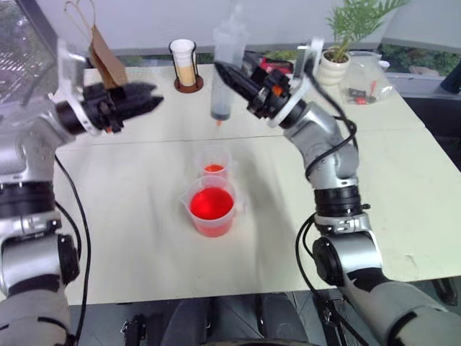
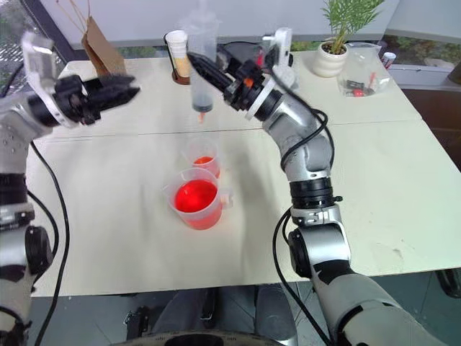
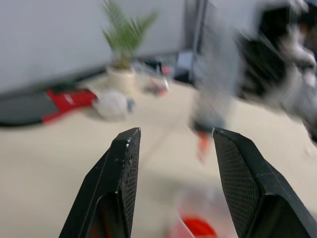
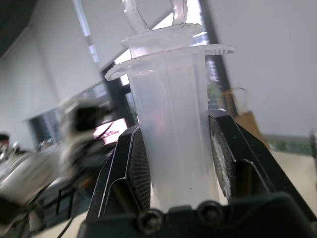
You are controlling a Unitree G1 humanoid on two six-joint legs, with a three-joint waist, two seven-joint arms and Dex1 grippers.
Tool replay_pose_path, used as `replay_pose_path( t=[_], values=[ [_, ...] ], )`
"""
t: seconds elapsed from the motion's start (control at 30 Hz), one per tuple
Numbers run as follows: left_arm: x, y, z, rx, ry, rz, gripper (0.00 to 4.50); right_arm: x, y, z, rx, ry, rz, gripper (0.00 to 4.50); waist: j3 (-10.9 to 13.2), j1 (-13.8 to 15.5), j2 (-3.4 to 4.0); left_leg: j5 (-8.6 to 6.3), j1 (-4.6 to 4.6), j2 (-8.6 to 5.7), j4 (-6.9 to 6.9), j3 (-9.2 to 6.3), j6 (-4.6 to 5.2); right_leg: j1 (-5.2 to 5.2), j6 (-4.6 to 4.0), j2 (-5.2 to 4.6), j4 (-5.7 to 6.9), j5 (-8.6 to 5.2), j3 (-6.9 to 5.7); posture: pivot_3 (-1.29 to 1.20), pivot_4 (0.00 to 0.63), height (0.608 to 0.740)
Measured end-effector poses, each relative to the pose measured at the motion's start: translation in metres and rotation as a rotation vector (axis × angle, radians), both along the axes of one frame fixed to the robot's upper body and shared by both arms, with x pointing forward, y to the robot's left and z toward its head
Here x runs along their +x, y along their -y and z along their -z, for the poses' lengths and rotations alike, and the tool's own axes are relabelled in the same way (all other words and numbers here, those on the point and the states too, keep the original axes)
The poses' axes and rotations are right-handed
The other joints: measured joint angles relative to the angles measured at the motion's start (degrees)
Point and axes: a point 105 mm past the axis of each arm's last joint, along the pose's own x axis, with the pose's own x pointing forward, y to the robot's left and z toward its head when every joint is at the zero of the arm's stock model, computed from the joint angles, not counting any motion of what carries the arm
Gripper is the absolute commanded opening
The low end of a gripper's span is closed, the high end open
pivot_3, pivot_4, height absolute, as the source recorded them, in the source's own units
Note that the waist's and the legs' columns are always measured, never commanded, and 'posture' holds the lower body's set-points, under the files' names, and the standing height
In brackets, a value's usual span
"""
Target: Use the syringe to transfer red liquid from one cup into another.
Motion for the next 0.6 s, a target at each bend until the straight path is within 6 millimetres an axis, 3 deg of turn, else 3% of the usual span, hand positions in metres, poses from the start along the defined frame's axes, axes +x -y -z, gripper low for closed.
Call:
replay_pose_path(
  t=[0.1,0.2,0.33,0.47,0.6],
  values=[
    [-0.024,0.018,-0.004,0.128,0.04,0.095,2.34,0.012,0.039,-0.011,-0.116,-0.144,0.109,1.38,0.0,0.7,0.01,-0.01,-0.1,0.0,-0.02,-0.01,0.01,-0.01,-0.01,-0.03,-0.24,0.0,0.0,0.0,0.15,0.739],
    [-0.042,0.032,-0.013,0.185,0.089,0.182,2.34,0.015,0.088,-0.007,-0.254,-0.389,0.236,1.38,0.0,1.4,0.04,-0.02,-0.1,0.05,-0.1,0.03,0.04,0.1,-0.03,-0.03,-0.43,-0.01,-0.01,0.0,0.15,0.739],
    [-0.045,0.059,-0.007,0.27,0.139,0.272,2.34,-0.002,0.131,0.048,-0.469,-0.819,0.333,1.38,0.0,1.6,0.03,-0.19,-0.09,0.09,-0.1,0.08,0.33,0.16,-0.03,-0.02,-0.48,-0.02,-0.02,0.0,0.15,0.739],
    [-0.036,0.079,0.02,0.375,0.146,0.316,2.34,-0.019,0.157,0.112,-0.55,-1.168,0.37,1.38,0.0,1.3,0.05,-0.2,-0.09,0.09,-0.08,0.31,0.37,0.08,-0.02,-0.03,-0.45,-0.01,0.05,0.0,0.15,0.739],
    [-0.032,0.091,0.034,0.427,0.149,0.377,2.34,-0.018,0.174,0.133,-0.551,-1.261,0.458,1.38,0.0,1.3,0.07,-0.19,-0.1,0.11,-0.07,0.37,0.35,0.0,-0.01,-0.01,-0.4,-0.01,0.05,0.0,0.15,0.739]
  ],
)
